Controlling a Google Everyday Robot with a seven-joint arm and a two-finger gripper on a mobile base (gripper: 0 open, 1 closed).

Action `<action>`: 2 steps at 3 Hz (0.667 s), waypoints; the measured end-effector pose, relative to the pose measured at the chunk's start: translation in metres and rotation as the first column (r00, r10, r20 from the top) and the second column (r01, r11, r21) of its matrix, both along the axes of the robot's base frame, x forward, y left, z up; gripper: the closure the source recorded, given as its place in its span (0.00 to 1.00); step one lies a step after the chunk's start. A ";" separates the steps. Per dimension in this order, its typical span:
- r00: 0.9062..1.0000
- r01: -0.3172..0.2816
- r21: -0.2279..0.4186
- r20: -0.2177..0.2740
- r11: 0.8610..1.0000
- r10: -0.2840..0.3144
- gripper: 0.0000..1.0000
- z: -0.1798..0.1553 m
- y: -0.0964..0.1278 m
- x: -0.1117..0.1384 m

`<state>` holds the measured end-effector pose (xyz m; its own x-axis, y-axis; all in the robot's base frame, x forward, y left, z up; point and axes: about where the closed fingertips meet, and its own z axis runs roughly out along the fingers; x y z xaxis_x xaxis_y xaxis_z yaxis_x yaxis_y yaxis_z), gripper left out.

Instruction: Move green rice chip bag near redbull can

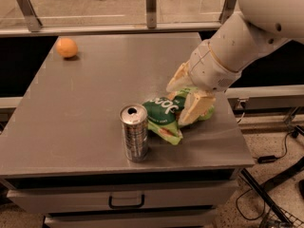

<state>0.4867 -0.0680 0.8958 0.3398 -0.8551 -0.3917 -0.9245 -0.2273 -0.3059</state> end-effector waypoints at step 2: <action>1.000 -0.002 -0.001 0.001 1.000 0.002 0.00 0.000 0.001 -0.001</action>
Offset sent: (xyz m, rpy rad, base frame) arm -0.0005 0.0009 0.0003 -0.0008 -0.0007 0.0017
